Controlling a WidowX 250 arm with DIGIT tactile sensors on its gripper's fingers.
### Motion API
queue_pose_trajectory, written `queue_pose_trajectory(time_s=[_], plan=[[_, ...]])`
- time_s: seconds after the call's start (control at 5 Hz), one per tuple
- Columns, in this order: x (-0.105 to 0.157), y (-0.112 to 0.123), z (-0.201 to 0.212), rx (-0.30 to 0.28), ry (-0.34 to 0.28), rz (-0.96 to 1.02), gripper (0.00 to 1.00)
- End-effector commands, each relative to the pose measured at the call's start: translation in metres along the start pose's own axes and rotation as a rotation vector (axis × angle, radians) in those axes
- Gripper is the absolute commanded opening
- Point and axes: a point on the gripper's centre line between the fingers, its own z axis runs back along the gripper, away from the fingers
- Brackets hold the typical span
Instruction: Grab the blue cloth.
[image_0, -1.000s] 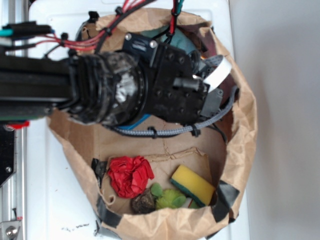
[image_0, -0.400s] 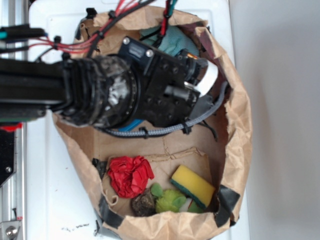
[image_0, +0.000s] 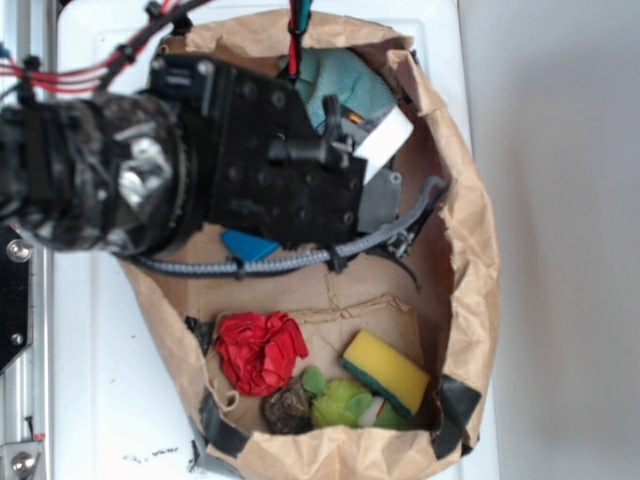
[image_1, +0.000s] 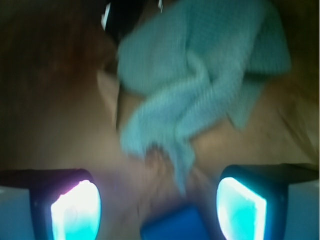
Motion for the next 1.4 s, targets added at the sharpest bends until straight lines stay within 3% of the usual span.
queue_pose_trajectory(time_s=[0.0, 1.0, 1.2], plan=[[0.034, 0.004, 0.021, -0.064, -0.082, 0.089, 1.0], [0.052, -0.007, -0.009, -0.021, -0.22, 0.158, 1.0], [0.05, -0.007, -0.011, -0.019, -0.214, 0.139, 1.0]])
